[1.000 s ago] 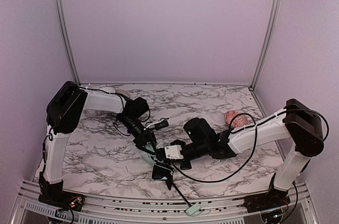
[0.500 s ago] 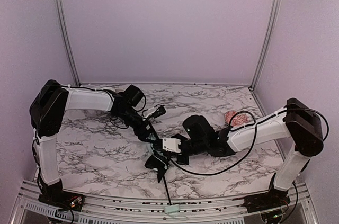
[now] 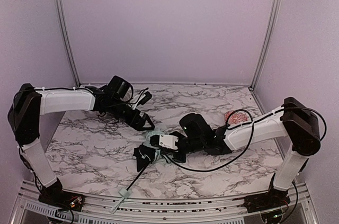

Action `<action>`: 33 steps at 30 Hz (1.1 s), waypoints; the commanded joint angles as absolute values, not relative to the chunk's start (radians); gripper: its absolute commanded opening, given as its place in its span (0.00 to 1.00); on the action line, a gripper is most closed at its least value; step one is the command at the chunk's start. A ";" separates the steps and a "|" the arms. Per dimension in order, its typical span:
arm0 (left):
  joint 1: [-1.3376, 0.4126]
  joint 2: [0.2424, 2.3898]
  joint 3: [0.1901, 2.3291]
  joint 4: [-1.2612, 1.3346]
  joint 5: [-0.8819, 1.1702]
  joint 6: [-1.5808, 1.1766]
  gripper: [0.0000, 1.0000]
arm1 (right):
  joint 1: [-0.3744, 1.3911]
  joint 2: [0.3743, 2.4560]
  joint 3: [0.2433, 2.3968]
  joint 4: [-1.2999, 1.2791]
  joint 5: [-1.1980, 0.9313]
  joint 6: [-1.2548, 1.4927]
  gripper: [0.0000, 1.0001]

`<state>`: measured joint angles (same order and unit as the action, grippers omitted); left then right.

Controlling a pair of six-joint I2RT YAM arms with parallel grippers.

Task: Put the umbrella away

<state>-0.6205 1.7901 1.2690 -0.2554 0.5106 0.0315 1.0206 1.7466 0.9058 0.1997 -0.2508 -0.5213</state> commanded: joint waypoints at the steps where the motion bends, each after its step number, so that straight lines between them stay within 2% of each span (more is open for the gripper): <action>1: -0.620 1.635 1.109 -0.356 0.408 -0.108 0.99 | 1.017 1.752 0.947 0.189 -0.220 -0.468 0.00; 9: -0.808 1.471 0.907 -0.226 0.341 -0.209 0.99 | 1.017 1.753 0.958 0.171 -0.218 -0.446 0.00; 14: -0.909 1.506 0.845 -0.142 0.201 -0.204 0.98 | 1.017 1.760 0.964 0.173 -0.224 -0.433 0.00; 19: -0.922 1.534 0.814 -0.129 0.083 -0.180 0.89 | 1.017 1.749 0.959 0.166 -0.221 -0.423 0.00; 27: -1.000 1.620 0.769 -0.028 0.102 -0.143 0.89 | 1.016 1.741 0.951 0.188 -0.217 -0.375 0.00; 30: -1.001 1.653 0.773 -0.031 0.093 -0.137 0.79 | 1.015 1.736 0.950 0.184 -0.212 -0.372 0.00; 33: -1.002 1.663 0.767 -0.025 0.097 -0.134 0.52 | 1.014 1.716 0.944 0.180 -0.208 -0.366 0.00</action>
